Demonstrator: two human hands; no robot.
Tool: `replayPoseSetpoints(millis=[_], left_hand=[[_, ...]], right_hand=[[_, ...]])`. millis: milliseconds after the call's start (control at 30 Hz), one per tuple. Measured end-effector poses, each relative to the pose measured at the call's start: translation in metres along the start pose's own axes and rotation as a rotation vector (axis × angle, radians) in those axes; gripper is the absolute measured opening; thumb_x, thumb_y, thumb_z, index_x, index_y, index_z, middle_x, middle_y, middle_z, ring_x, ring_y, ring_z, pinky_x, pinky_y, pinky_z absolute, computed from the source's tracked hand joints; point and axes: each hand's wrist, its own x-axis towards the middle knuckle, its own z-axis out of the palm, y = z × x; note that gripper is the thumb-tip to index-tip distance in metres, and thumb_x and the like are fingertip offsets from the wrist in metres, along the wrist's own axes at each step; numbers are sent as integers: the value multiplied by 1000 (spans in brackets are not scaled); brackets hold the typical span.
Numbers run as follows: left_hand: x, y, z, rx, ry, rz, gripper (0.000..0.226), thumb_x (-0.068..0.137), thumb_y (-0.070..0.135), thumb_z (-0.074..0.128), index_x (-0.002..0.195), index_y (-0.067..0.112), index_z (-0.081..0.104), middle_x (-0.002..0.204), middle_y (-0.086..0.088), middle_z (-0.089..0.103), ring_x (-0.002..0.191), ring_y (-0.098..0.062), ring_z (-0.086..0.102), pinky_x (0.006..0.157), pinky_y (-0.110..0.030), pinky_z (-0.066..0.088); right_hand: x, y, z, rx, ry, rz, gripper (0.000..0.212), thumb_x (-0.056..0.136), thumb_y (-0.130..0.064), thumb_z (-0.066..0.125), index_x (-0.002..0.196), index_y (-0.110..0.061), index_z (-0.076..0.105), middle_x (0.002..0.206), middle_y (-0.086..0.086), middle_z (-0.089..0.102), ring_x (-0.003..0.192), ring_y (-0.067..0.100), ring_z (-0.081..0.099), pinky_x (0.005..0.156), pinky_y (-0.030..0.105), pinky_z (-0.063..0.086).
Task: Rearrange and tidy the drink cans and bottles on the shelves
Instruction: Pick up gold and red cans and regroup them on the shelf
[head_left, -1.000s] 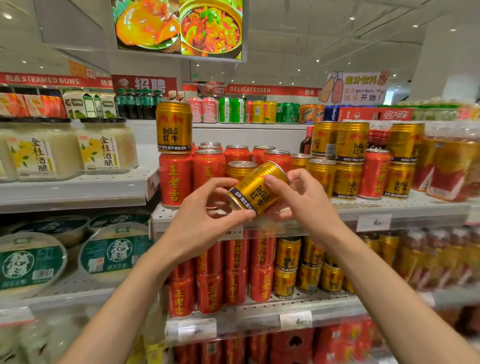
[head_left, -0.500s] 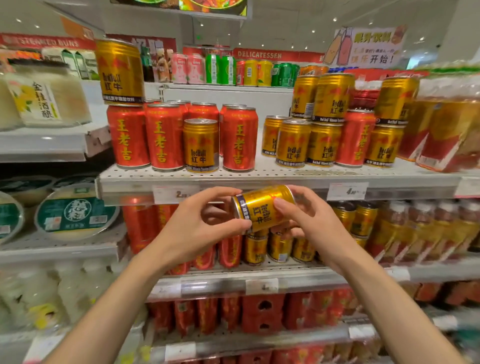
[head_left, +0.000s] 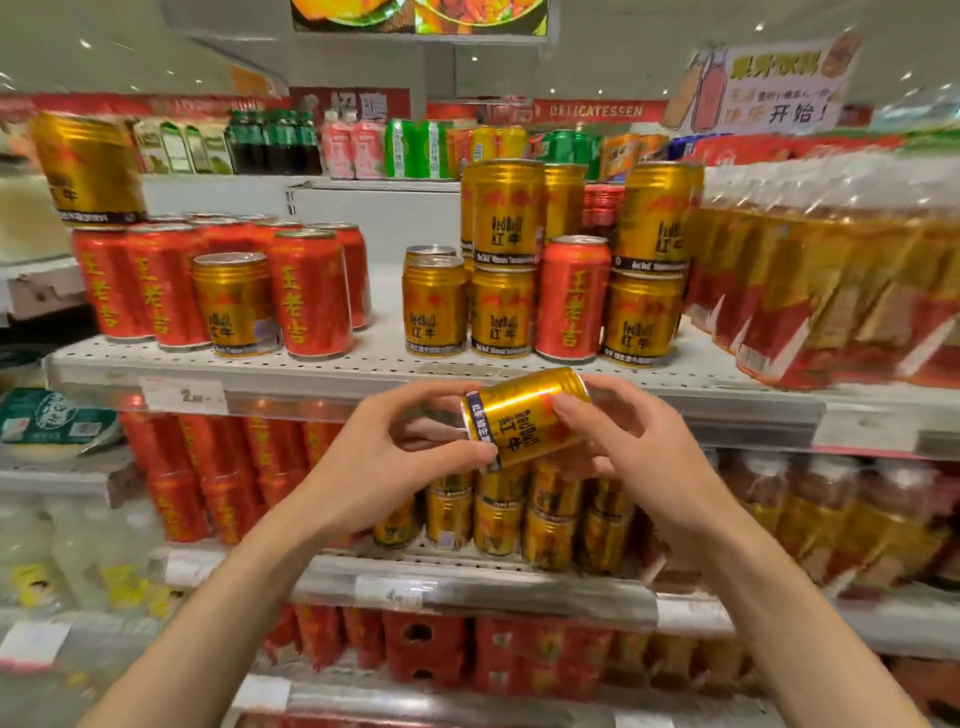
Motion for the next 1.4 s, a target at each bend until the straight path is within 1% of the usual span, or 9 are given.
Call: replayPoseSetpoints(millis=[67, 233, 433, 533, 633, 967, 1100, 1233, 1400], left_hand=[[4, 9, 5, 0, -6, 15, 49, 76, 19, 86, 122, 28, 73, 106, 0, 79, 88, -14, 78, 82, -21, 57], [18, 23, 9, 77, -55, 50, 45, 82, 18, 86, 122, 31, 69, 106, -4, 75, 92, -19, 77, 91, -36, 62], [38, 38, 6, 308, -12, 166, 47, 81, 41, 84, 123, 40, 64, 111, 13, 71, 97, 2, 69, 78, -11, 56], [47, 47, 6, 401, -47, 175, 59, 77, 54, 82, 130, 42, 58, 111, 17, 70, 89, 1, 70, 75, -21, 61], [54, 54, 4, 502, -88, 174, 71, 75, 63, 80, 137, 41, 54, 113, 18, 71, 96, 2, 70, 88, -28, 60], [59, 48, -3, 524, 2, 162, 66, 76, 60, 81, 132, 37, 56, 111, 20, 68, 96, 1, 67, 88, -24, 56], [54, 38, -8, 451, 96, 165, 78, 67, 75, 72, 133, 37, 56, 115, 19, 69, 103, 3, 66, 90, -23, 53], [51, 34, -10, 377, 173, 130, 68, 74, 63, 80, 132, 36, 57, 117, 19, 69, 108, 4, 63, 94, -25, 51], [46, 33, -10, 348, 220, 107, 61, 79, 51, 81, 132, 37, 54, 118, 26, 60, 104, 19, 51, 82, -5, 32]], right_hand=[[1, -3, -9, 30, 4, 3, 32, 89, -38, 69, 118, -26, 67, 101, 5, 76, 83, 27, 77, 75, 44, 62], [5, -20, -19, 28, 52, -25, 33, 90, -34, 70, 121, -23, 66, 103, 10, 75, 79, 29, 77, 66, 34, 62], [17, -51, -21, -34, 40, -49, 37, 92, -34, 69, 127, -21, 64, 107, 8, 73, 78, 28, 78, 69, 33, 64], [22, -58, -17, -16, 54, -41, 35, 91, -34, 71, 123, -20, 66, 106, 7, 73, 74, 25, 77, 68, 34, 64], [28, -63, -12, -72, 75, -57, 40, 89, -36, 73, 123, -18, 65, 106, 7, 72, 70, 15, 76, 65, 32, 63], [44, -67, -15, -197, 32, -97, 41, 93, -41, 66, 129, -22, 57, 109, 3, 70, 74, 15, 76, 63, 35, 63], [59, -64, -16, -536, 193, -345, 38, 97, -43, 60, 131, -27, 52, 107, -8, 63, 72, 12, 71, 68, 37, 63], [75, -57, -13, -899, 370, -563, 40, 98, -37, 59, 134, -20, 55, 127, -3, 53, 74, 8, 64, 67, 30, 59], [86, -52, -6, -1089, 363, -548, 45, 96, -40, 61, 132, -16, 52, 135, 1, 48, 83, 24, 67, 63, 32, 53]])
